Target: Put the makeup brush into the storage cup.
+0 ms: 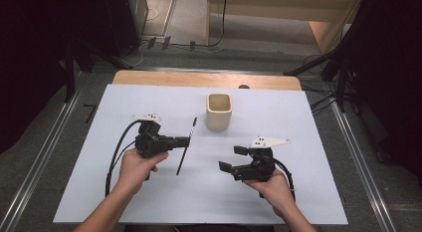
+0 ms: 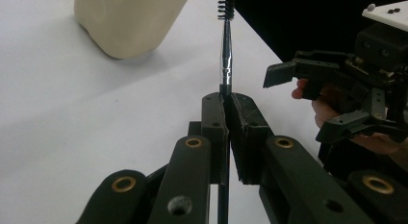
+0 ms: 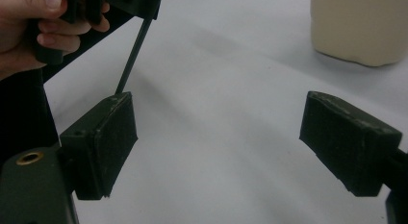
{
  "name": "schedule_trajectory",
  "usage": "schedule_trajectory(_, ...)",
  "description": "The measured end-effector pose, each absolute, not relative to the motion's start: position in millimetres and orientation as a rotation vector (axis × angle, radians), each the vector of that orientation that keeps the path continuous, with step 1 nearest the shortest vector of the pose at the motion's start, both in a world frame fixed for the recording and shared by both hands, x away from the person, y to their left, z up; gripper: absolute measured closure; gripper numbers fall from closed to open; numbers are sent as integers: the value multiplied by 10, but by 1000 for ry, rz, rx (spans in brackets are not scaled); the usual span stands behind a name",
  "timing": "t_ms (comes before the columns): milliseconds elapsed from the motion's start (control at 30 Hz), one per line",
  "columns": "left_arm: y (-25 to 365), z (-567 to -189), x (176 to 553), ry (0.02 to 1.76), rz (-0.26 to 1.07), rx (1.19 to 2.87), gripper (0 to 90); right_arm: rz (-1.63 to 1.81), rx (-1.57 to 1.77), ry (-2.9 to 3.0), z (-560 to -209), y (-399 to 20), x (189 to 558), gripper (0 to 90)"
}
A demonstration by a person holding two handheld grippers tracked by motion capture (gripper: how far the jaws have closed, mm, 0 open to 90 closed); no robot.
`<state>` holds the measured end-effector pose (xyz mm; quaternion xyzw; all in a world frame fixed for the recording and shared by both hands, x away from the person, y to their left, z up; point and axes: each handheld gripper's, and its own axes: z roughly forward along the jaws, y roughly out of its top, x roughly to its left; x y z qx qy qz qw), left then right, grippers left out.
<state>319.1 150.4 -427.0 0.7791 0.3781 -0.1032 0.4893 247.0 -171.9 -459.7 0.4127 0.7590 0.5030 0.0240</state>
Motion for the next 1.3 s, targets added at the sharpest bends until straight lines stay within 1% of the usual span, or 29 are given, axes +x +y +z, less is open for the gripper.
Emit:
schedule_trajectory(333, 1441, -4314, 3123, 928, -228, 1868, 851, 1575, 1367, 2336, -4597, -1587, 2487, 137)
schedule_trajectory(800, 1399, -4363, 3088, 934, -255, 1822, 851, 1570, 1388, 2361, -4627, -1394, 2490, 146)
schedule_trajectory(1300, 1351, -4396, 3076, 935, -237, 1815, 851, 1600, 1439, 2346, -4653, -1257, 2512, 163)
